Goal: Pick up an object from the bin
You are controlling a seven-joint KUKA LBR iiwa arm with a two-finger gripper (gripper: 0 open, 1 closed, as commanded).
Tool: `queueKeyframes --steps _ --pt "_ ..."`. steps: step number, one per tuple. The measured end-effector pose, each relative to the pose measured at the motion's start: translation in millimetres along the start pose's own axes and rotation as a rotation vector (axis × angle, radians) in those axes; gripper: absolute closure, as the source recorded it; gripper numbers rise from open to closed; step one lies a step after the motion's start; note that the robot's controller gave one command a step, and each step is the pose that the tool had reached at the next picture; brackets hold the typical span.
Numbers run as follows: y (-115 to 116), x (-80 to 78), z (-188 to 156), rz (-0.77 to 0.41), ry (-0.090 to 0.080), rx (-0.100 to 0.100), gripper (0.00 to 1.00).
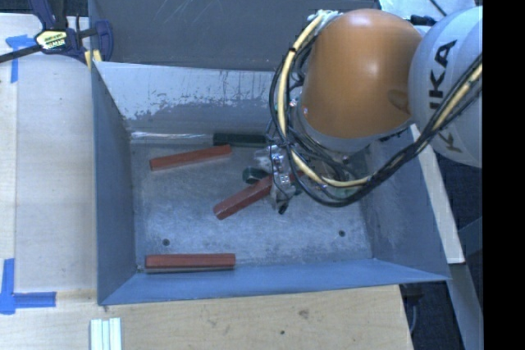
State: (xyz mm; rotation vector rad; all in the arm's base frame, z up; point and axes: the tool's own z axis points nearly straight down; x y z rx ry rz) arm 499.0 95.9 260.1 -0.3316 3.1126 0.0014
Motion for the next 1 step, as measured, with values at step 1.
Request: queueKeyframes --steps 1 --pt "-0.9 -35.9 8.0 -0.116 0.005 0.000 1.00"
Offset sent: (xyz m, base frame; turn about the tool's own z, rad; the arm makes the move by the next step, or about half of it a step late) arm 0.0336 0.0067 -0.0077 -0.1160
